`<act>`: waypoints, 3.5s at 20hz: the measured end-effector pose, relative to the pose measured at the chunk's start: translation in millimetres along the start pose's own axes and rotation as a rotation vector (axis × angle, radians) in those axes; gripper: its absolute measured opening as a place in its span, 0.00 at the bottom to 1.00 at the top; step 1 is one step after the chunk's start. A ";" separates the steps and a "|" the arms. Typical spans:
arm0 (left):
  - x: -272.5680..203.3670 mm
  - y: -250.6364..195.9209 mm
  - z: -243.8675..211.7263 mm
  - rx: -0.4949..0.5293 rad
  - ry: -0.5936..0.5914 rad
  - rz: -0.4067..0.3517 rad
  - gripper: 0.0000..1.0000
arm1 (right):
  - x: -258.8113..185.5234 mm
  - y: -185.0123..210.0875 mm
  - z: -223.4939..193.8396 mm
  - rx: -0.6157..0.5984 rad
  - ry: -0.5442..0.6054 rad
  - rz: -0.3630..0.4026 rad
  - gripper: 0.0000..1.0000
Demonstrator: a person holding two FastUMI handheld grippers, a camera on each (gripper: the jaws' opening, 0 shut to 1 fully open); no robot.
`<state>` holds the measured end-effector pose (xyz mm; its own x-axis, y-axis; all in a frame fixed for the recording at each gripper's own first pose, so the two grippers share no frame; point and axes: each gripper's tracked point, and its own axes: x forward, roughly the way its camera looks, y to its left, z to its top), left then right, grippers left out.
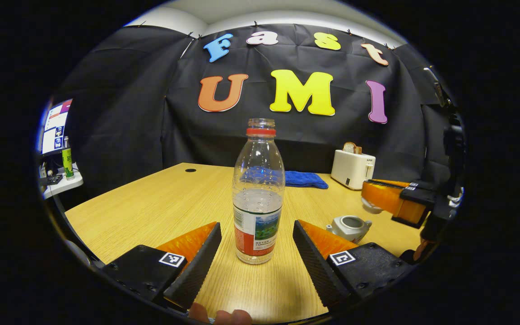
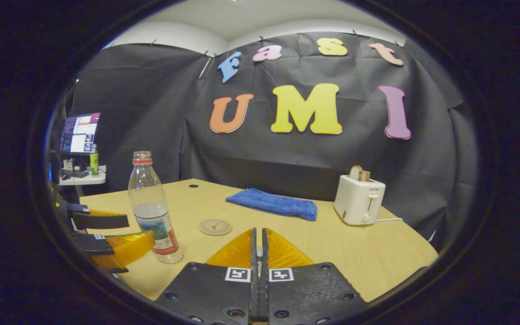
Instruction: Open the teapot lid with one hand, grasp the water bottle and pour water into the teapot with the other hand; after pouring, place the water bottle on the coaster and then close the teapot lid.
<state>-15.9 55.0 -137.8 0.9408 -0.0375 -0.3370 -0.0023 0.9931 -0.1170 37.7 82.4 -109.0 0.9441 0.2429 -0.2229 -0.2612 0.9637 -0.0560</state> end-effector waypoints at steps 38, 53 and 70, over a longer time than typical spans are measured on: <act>36.9 7.5 79.6 1.324 -0.083 0.179 0.73 | -64.0 -115.9 -15.6 0.018 0.010 -0.089 0.00; 52.0 -24.3 41.6 1.759 -0.090 0.104 0.72 | -67.6 -124.8 -35.8 0.041 0.040 -0.093 0.00; 48.2 -38.8 52.1 1.941 -0.173 0.155 0.72 | -69.6 -127.8 -46.0 0.057 0.052 -0.098 0.00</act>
<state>47.2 20.4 -100.8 0.9872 -0.0621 -0.1472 0.1271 -0.2530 0.9591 -3.8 -62.8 -131.0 0.9523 0.1426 -0.2697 -0.1548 0.9876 -0.0245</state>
